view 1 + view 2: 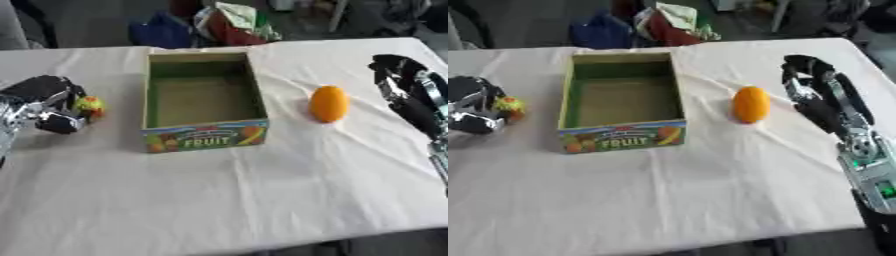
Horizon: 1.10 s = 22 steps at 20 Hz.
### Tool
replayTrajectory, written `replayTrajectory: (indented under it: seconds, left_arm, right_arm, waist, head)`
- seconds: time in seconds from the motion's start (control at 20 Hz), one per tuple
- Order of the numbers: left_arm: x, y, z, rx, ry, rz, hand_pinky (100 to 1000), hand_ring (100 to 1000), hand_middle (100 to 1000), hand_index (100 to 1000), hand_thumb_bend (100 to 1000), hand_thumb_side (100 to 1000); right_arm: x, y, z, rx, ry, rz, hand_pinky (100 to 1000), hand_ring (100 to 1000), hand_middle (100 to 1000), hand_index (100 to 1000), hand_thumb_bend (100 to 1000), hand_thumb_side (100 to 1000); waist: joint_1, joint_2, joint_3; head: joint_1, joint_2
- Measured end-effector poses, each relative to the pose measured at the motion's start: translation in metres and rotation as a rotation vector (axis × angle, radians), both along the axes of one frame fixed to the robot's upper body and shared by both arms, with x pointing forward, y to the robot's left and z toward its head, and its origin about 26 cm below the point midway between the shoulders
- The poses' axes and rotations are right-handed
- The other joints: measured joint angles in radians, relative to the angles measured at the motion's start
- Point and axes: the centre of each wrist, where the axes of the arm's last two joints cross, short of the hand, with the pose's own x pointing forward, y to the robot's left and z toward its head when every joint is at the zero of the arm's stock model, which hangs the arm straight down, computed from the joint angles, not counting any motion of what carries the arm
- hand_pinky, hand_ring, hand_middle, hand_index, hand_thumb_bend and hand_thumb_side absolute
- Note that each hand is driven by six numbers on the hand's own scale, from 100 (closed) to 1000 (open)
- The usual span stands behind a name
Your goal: Pick up objects on the table and place them in the box.
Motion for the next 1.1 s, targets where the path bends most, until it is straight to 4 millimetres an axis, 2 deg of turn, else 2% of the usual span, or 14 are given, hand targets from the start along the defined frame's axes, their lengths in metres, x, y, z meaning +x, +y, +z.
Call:
replayTrajectory:
  seconds: [0.2,0.6,0.7,0.9,1.1]
  left_arm:
    - [-0.001,-0.008,0.01,-0.035,-0.093,-0.03,539,369,316,422,100,367]
    - [-0.004,-0.041,0.071,-0.113,-0.297,-0.136,540,381,336,440,100,381]
    - [-0.004,-0.051,0.08,-0.129,-0.323,-0.163,539,385,340,442,100,381]
    - [-0.002,-0.076,0.085,-0.16,-0.336,-0.225,547,395,350,454,100,393]
    - [0.0,-0.104,0.078,-0.164,-0.319,-0.3,555,402,356,460,100,398]
  right_arm:
    - [0.0,0.0,0.0,0.0,0.002,0.0,765,861,739,844,100,700]
    - [0.0,-0.001,-0.002,0.0,0.008,-0.002,765,861,738,844,100,699]
    - [0.0,-0.001,-0.002,-0.001,0.008,0.001,765,861,738,844,100,699]
    - [0.0,0.0,-0.003,-0.003,0.01,0.005,766,861,737,844,100,699]
    - [0.0,0.003,-0.004,0.001,0.014,0.016,766,861,737,844,100,699]
  waist:
    - [0.0,0.0,0.0]
    - [0.001,-0.001,0.002]
    - [0.001,-0.002,0.001]
    - [0.001,-0.004,-0.006]
    - [-0.001,-0.004,-0.013]
  head:
    - [0.0,0.0]
    - [0.003,0.003]
    - [0.004,0.004]
    - [0.009,0.007]
    - [0.012,0.007]
